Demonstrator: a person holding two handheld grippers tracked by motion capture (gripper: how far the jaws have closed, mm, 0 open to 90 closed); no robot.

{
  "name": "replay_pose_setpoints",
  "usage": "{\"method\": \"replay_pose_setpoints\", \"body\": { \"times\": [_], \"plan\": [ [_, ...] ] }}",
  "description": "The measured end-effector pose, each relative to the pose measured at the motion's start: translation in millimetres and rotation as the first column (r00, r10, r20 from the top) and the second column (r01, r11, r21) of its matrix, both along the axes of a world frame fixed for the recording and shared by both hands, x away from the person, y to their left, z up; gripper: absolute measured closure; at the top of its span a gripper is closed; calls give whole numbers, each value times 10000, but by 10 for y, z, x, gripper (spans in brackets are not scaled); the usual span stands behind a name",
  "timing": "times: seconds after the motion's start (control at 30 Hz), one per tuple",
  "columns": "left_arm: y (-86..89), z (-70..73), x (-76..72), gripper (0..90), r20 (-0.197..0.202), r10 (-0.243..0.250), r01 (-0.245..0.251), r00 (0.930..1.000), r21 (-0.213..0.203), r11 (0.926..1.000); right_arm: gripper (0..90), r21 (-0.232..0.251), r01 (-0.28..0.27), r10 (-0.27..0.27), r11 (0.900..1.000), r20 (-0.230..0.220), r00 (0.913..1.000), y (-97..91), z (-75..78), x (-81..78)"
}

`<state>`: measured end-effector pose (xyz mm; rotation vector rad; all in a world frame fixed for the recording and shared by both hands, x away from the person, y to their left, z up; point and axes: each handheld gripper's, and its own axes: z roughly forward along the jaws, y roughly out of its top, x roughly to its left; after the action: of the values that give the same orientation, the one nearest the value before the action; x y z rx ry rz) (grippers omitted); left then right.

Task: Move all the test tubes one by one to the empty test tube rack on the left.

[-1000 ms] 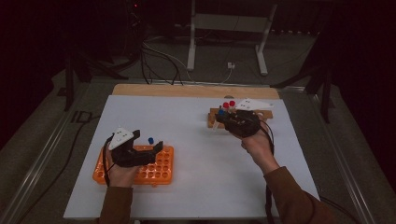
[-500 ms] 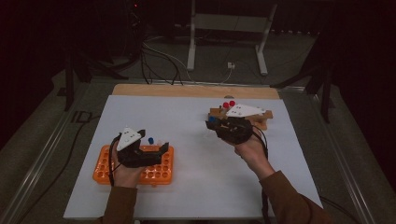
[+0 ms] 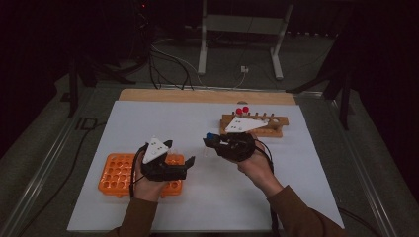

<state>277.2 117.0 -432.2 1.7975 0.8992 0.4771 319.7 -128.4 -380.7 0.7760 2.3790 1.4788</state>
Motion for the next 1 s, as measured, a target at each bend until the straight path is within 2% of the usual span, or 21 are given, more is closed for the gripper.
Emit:
{"method": "replay_pose_setpoints", "body": {
  "times": [0.1, 0.17, 0.23, 0.3, 0.4, 0.47, 0.63, 0.8, 0.87, 1.0],
  "plan": [
    [-114, -24, -20, 70, -19, -380, 380, 9993, 354, 9987, 759, -18, -241, 241, 9997, -23, 9997, 71, -7, -42],
    [-165, -37, -30, 83, -18, -506, 507, 9987, 398, 9979, 759, -72, -374, 374, 9993, -34, 9993, 112, -21, -68],
    [-210, -45, -45, 136, 62, -544, 540, 9985, 452, 9975, 759, -121, -522, 521, 9986, -87, 9986, 149, -46, -90],
    [-237, -48, -64, 215, 171, -592, 584, 9981, 451, 9973, 759, -184, -636, 634, 9978, -128, 9979, 176, -73, -105],
    [-251, -46, -93, 454, 341, -890, 878, 9955, 352, 9955, 759, -190, -753, 748, 9970, -247, 9969, 205, -108, -121],
    [-255, -45, -100, 574, 378, -1078, 1066, 9935, 321, 9938, 759, -147, -824, 820, 9965, -299, 9962, 220, -120, -127],
    [-250, -55, -99, 759, 298, -1106, 1100, 9934, 208, 9937, 759, -132, -928, 923, 9956, -312, 9952, 246, -118, -142],
    [-234, -61, -91, 763, 205, -1215, 1215, 9924, 29, 9926, 759, -100, -953, 950, 9954, -324, 9950, 244, -122, -144],
    [-225, -62, -87, 745, 199, -1227, 1231, 9922, -186, 9922, 759, -75, -937, 934, 9956, -347, 9950, 241, -123, -145],
    [-212, -57, -93, 753, 261, -1271, 1276, 9915, -181, 9917, 760, -81, -939, 936, 9955, -365, 9949, 236, -134, -144]
  ]
}}
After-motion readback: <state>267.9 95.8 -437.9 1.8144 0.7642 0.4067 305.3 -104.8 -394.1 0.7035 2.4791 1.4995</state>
